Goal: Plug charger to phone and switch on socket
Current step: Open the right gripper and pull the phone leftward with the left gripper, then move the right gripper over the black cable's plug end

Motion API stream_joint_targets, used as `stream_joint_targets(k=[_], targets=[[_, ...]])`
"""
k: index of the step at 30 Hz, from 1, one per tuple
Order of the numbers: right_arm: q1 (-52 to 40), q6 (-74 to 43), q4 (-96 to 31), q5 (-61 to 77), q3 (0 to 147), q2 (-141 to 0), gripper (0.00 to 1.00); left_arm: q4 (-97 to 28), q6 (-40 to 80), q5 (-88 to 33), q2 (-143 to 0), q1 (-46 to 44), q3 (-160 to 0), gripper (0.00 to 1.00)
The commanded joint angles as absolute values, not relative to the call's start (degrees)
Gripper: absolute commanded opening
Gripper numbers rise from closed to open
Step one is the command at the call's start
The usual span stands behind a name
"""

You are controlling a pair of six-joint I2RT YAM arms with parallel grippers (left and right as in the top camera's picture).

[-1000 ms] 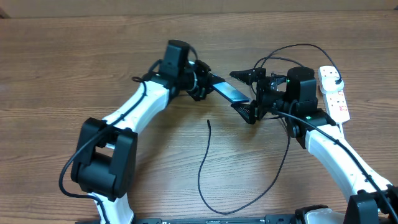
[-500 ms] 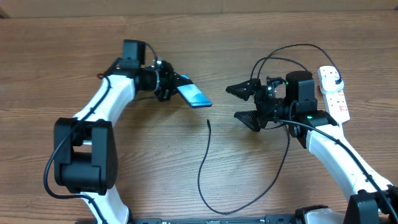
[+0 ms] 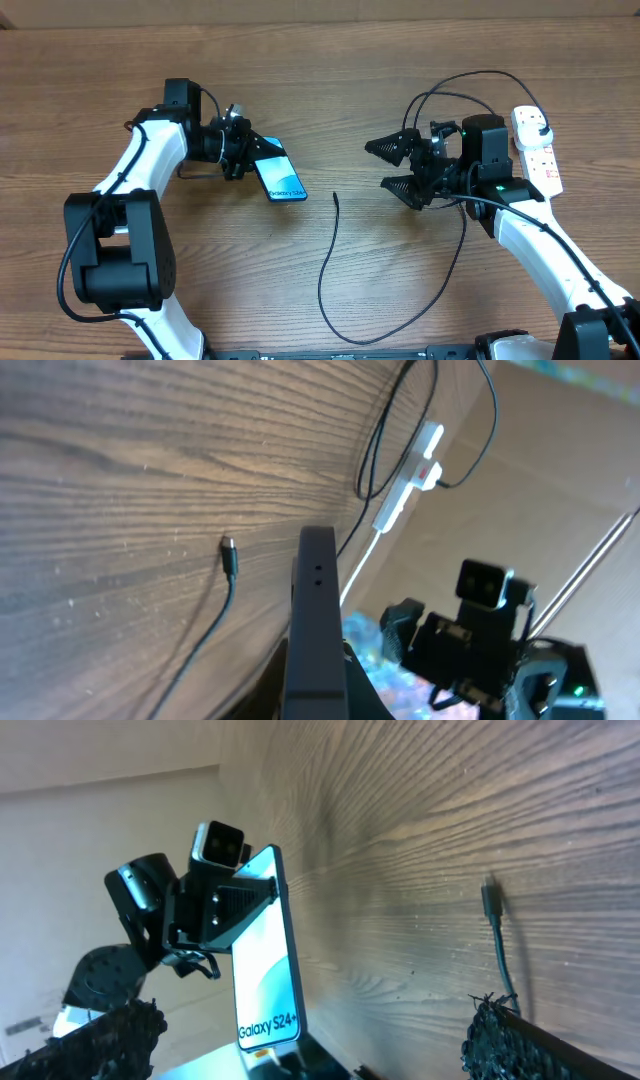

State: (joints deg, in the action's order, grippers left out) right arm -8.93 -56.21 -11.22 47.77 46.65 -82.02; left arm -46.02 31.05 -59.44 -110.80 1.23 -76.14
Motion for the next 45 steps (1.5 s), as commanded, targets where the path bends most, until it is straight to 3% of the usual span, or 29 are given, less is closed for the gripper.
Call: stream_joint_targets(k=[1,6,12,21,32,45], targets=[[-8.7,-50.9,-11.0,47.4,47.7,-81.3,1.0,-46.2,22.7,-62.8,-109.7,2.0,-76.4,0.04],[-8.7,-48.8,-11.2,47.7,48.7,-79.9,1.0,-46.3,16.8,-64.8,-109.7,3.5,-76.4,0.04],[-9.8,-42.7,-20.9,45.1,54.8,-77.9,0.99,-46.3,16.3,-66.1,-109.7,5.6,-76.4,0.04],[-18.7,-36.2,-45.0,18.9,69.4,-77.8,0.99,-46.0,16.3,-66.1,-109.7,6.5,-76.4,0.04],[-31.6,-35.5,-49.7,1.5,69.7,-83.0,1.0,-45.4,16.3,-66.1,-109.7,7.0,-76.4,0.04],[-33.5,-35.5,-47.5,1.6,69.6,-98.0,0.98,-46.0,15.6,-66.1,-109.7,7.2,-76.4,0.04]])
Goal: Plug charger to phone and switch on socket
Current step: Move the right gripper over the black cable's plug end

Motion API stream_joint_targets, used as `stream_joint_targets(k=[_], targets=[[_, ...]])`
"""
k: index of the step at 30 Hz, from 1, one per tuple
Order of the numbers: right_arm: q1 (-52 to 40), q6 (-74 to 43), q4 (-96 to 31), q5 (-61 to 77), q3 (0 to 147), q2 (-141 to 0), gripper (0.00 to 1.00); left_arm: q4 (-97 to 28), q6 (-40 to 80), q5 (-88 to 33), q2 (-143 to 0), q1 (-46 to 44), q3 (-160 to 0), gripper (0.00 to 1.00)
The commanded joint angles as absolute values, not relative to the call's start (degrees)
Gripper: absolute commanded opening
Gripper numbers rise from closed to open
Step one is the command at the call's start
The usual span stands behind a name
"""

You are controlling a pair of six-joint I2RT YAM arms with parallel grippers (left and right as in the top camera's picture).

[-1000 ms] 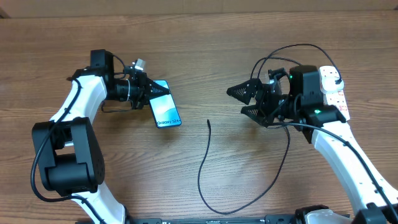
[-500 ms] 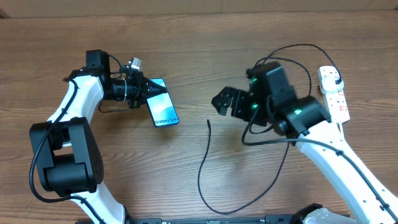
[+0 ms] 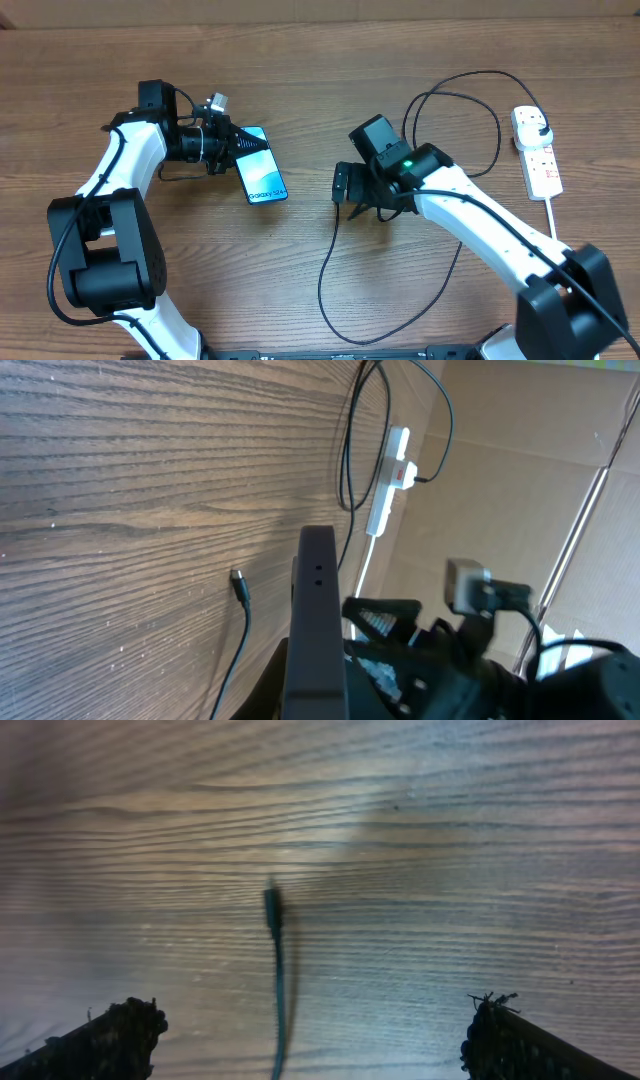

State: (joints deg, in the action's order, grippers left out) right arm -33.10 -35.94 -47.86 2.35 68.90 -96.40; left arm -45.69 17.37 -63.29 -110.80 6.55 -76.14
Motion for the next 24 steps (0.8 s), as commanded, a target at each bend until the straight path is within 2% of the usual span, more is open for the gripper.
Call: stream_joint_targets(k=[1,15,24], targets=[[-33.6,-35.5,-47.4,2.0,69.6,-98.9,0.96,-46.0,15.2,-66.1,-109.7,7.2,-76.4,0.04],[-37.6,-35.5,-43.5,0.8,69.4,-103.3,0.94,-46.5,12.9,-66.1,-109.7,7.2,-76.4,0.04],[-37.7,-35.4,-41.6,0.9,68.4,-103.7,0.85,-46.5,12.2,-66.1,-109.7,7.2,-76.4,0.04]])
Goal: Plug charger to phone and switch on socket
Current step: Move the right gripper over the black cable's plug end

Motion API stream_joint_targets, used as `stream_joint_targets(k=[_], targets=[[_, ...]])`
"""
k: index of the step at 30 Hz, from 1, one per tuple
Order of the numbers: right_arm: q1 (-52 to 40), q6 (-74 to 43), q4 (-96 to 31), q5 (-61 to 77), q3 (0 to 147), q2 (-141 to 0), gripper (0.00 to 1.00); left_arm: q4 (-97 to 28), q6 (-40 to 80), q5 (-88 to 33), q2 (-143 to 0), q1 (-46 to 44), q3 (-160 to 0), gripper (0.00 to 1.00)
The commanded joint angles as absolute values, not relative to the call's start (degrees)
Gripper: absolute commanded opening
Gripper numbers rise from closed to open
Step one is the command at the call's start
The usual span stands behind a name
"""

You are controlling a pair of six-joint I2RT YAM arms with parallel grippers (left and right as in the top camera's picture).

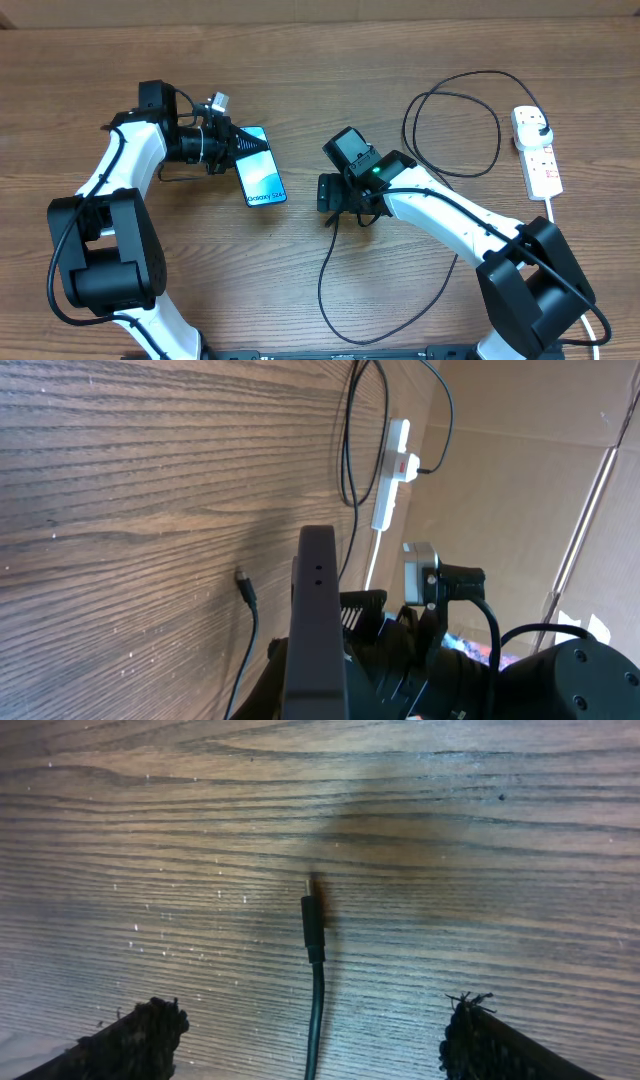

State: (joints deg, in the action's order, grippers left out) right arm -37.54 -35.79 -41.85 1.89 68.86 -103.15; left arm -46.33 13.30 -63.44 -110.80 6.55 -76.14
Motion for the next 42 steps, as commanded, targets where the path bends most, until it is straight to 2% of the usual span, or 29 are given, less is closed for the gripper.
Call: stream_joint_targets(k=[1,13,32,37,42], targets=[[-37.8,-35.4,-41.6,0.9,68.3,-103.7,0.84,-46.5,12.2,-66.1,-109.7,7.2,-76.4,0.04],[-38.3,-35.3,-45.2,0.7,69.4,-103.7,0.84,-46.4,12.2,-67.9,-109.7,10.5,-76.4,0.04],[-37.4,-31.6,-61.0,2.0,85.9,-106.7,0.89,-46.3,12.2,-69.1,-109.7,11.3,-76.4,0.04],[-36.6,-31.6,-64.6,2.4,89.4,-111.7,0.79,-46.3,12.2,-70.5,-109.7,11.3,-76.4,0.04],[-36.6,-31.6,-64.4,2.5,89.4,-112.0,0.8,-46.3,12.2,-71.4,-109.7,11.3,-76.4,0.04]])
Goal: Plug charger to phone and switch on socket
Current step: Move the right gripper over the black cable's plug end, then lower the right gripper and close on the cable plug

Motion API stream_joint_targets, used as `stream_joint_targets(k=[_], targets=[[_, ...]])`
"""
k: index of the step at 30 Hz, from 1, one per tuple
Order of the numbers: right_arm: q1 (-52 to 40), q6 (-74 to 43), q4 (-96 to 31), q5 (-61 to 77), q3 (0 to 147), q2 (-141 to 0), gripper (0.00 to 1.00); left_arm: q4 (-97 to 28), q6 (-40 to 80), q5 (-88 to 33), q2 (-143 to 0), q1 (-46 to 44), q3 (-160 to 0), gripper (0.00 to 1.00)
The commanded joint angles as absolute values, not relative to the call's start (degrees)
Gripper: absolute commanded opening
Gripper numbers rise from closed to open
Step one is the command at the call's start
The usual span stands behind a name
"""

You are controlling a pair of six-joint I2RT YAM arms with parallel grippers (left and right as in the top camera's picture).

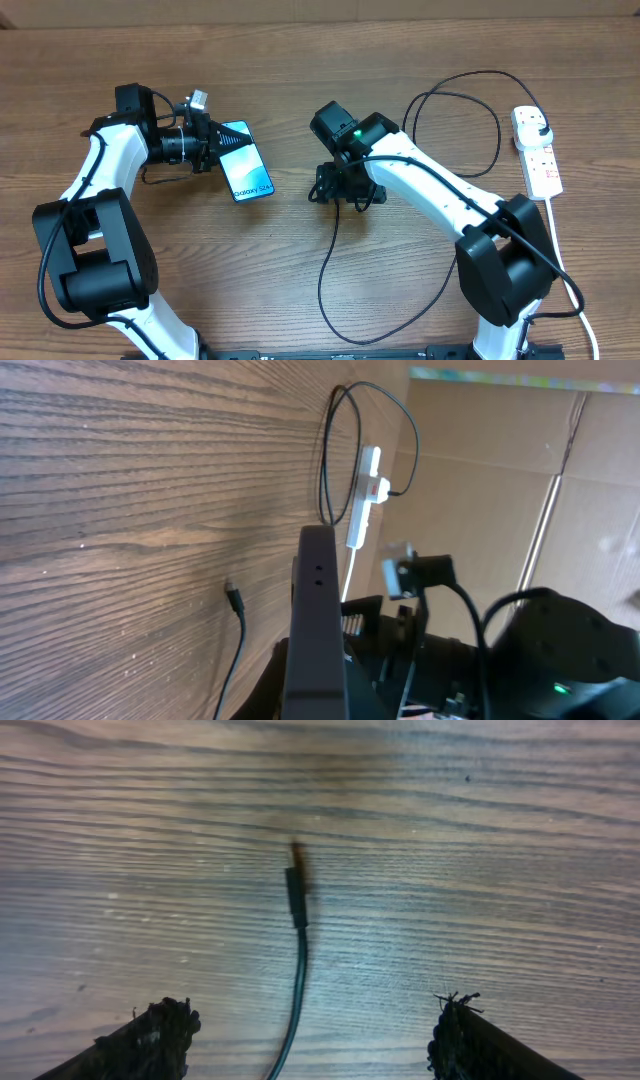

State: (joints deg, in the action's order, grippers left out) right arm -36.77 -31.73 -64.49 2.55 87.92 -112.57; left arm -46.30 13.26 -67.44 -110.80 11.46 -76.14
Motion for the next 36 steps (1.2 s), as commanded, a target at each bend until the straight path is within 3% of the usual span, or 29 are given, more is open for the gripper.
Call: stream_joint_targets(k=[1,36], targets=[[-36.6,-31.6,-64.4,2.4,89.4,-112.2,0.82,-46.3,12.2,-71.5,-109.7,11.3,-76.4,0.04],[-40.3,-31.6,-60.1,1.1,89.3,-121.9,0.81,-46.7,11.5,-71.4,-109.7,11.3,-76.4,0.04]])
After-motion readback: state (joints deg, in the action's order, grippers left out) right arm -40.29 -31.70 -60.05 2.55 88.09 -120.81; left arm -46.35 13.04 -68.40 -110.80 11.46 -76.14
